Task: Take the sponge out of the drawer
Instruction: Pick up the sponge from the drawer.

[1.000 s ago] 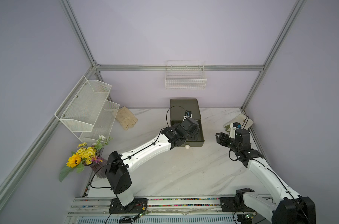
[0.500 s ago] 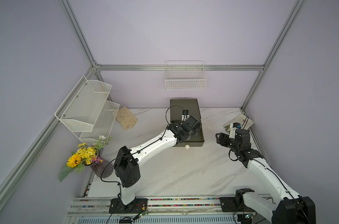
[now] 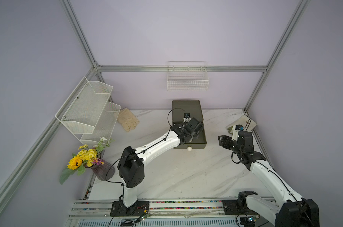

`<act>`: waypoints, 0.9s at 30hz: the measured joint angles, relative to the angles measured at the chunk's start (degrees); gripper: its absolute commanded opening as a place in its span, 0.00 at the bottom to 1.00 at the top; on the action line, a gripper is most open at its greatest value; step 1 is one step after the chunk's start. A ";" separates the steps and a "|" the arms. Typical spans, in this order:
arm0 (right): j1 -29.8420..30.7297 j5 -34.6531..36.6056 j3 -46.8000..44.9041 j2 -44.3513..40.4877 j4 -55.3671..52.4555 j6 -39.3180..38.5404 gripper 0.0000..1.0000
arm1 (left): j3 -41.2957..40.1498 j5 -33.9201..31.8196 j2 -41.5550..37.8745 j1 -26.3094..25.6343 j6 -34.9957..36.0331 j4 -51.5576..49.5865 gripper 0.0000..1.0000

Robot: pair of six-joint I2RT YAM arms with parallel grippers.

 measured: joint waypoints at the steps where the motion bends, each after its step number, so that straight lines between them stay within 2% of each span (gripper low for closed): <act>1: 0.00 -0.02 0.00 0.00 0.00 0.00 0.76 | 0.00 0.00 0.13 0.00 0.00 -0.09 0.83; 12: 0.00 -0.07 0.00 0.13 0.00 0.02 0.76 | 0.00 -0.22 0.20 0.00 -0.07 -0.39 0.70; 27: 0.00 -0.13 0.00 1.22 0.02 0.00 0.76 | 0.00 -1.68 0.11 -0.02 -0.02 -1.03 0.66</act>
